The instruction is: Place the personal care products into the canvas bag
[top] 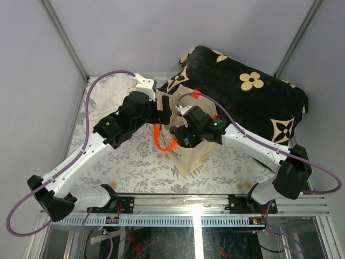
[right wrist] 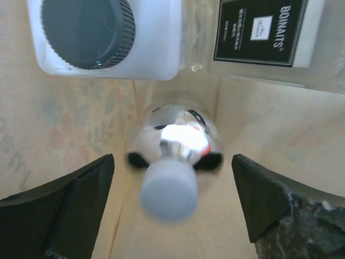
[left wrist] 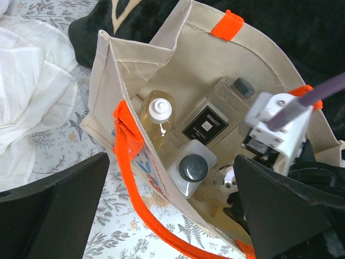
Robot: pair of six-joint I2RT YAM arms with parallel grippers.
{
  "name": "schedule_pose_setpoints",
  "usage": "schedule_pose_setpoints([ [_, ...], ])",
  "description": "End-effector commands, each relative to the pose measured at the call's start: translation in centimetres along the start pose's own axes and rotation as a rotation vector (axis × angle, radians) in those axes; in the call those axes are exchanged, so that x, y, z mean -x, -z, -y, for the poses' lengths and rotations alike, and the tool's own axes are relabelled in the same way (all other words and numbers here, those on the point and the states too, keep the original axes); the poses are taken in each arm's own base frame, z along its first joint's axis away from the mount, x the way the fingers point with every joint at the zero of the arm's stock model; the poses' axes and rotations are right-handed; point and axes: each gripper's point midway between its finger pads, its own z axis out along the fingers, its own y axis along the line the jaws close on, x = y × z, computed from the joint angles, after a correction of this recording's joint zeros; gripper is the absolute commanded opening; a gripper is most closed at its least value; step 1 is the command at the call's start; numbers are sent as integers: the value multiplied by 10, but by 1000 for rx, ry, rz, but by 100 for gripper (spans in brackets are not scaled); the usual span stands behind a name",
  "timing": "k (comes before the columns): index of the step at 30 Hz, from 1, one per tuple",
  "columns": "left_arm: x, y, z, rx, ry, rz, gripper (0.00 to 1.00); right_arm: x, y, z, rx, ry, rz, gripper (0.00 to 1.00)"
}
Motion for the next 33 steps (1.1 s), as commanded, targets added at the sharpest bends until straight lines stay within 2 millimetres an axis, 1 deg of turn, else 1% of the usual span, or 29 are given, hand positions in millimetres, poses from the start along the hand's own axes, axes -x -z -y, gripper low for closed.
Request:
schedule_pose_setpoints([
  [1,41,10,5,-22,29,129,100,35,45,-1,-11,20,158,100],
  [4,53,15,2,-13,33,160,100,57,68,1,-32,39,211,100],
  [7,71,27,-3,12,34,220,100,83,100,8,-88,51,289,100],
  [9,85,38,-9,35,31,279,100,99,122,21,-161,49,352,99],
  [10,90,44,-14,52,34,307,100,103,130,27,-199,49,367,99],
  [13,100,58,-31,123,37,343,100,121,160,45,-294,46,433,99],
  [16,99,61,-51,201,66,314,100,129,171,67,-349,16,446,99],
  [18,92,60,-68,252,88,276,100,129,169,88,-363,-48,440,99],
  [19,89,59,-75,267,101,262,100,126,167,108,-383,-99,430,99],
  [20,84,57,-82,282,116,251,100,123,162,122,-394,-140,417,99],
  [22,73,53,-92,298,146,225,100,114,147,141,-398,-190,383,99],
  [23,62,48,-97,303,156,201,100,112,140,149,-399,-207,372,99],
  [24,54,44,-101,302,168,187,100,108,131,153,-391,-217,356,99],
  [27,36,35,-104,284,189,164,100,107,110,156,-355,-229,338,99],
  [30,27,28,-102,260,208,162,100,109,97,154,-319,-234,324,98],
  [33,23,25,-102,253,209,150,100,104,83,154,-302,-248,291,96],
])
